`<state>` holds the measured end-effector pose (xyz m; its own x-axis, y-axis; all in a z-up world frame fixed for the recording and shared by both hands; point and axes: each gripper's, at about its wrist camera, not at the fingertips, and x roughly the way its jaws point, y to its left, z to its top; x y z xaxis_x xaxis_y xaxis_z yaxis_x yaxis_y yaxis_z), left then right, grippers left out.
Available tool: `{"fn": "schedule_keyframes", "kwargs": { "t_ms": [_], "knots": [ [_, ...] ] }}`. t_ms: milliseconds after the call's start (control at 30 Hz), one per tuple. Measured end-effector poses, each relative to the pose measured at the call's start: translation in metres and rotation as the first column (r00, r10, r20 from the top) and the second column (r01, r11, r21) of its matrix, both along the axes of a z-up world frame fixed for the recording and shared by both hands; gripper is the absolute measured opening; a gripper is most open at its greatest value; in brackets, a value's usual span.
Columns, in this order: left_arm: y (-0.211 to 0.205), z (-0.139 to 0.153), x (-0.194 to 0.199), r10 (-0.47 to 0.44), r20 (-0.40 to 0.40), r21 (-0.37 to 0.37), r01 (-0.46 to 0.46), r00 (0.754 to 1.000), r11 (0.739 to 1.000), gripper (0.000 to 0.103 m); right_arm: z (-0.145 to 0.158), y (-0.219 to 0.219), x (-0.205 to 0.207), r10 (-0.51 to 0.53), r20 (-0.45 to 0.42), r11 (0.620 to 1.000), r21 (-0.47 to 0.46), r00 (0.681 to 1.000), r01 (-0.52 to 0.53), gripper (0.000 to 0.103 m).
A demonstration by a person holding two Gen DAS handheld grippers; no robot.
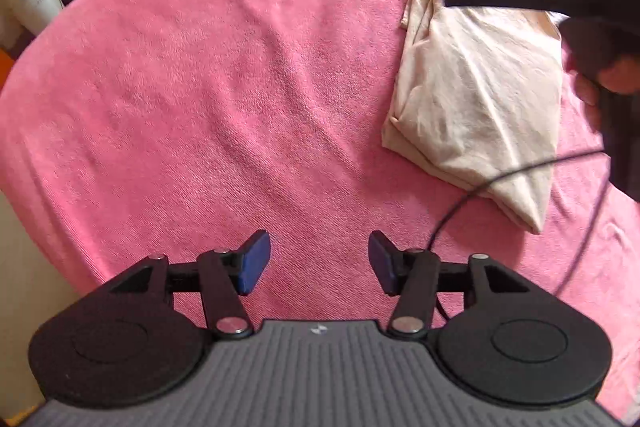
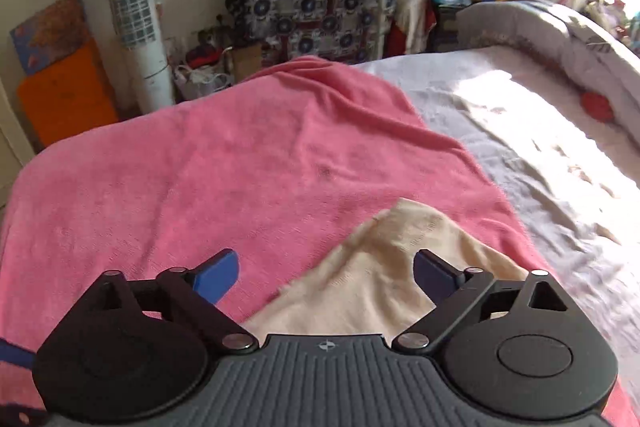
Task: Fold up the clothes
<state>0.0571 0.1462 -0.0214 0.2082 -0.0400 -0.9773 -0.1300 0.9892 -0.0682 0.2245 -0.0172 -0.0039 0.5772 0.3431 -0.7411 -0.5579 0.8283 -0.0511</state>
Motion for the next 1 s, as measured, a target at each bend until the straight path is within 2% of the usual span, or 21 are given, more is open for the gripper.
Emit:
{"fn": "schedule_keyframes", "kwargs": {
  "t_ms": [33, 133, 267, 433, 533, 667, 1000],
  "knots": [
    [-0.007, 0.001, 0.004, -0.021, 0.006, 0.018, 0.021, 1.0, 1.0, 0.059, 0.004, -0.019, -0.013, -0.056, 0.021, 0.997, -0.043, 0.998, 0.057, 0.1],
    [-0.035, 0.003, 0.021, -0.09, 0.023, 0.061, 0.089, 0.996, 0.994, 0.065, 0.002, -0.076, -0.044, -0.224, -0.01, 0.966, -0.135, 0.975, 0.22, 0.1],
    [-0.073, 0.005, 0.043, -0.184, 0.041, 0.12, 0.178, 0.982, 0.977, 0.069, -0.016, -0.143, -0.087, -0.401, -0.117, 0.904, -0.21, 0.908, 0.372, 0.1],
    [-0.121, 0.007, 0.065, -0.29, 0.045, 0.163, 0.279, 0.956, 0.946, 0.072, -0.034, -0.177, -0.131, -0.511, -0.206, 0.856, -0.207, 0.835, 0.473, 0.1],
    [-0.14, 0.005, 0.067, -0.312, 0.045, 0.186, 0.299, 0.949, 0.936, 0.075, -0.038, -0.182, -0.146, -0.541, -0.23, 0.841, -0.184, 0.809, 0.509, 0.1],
    [-0.154, 0.005, 0.071, -0.304, 0.05, 0.178, 0.291, 0.951, 0.94, 0.076, -0.037, -0.177, -0.15, -0.527, -0.241, 0.85, -0.136, 0.815, 0.509, 0.101],
    [-0.157, 0.01, 0.067, -0.285, 0.052, 0.186, 0.272, 0.957, 0.944, 0.081, -0.049, -0.168, -0.149, -0.492, -0.287, 0.869, -0.111, 0.822, 0.482, 0.101]
  ]
}}
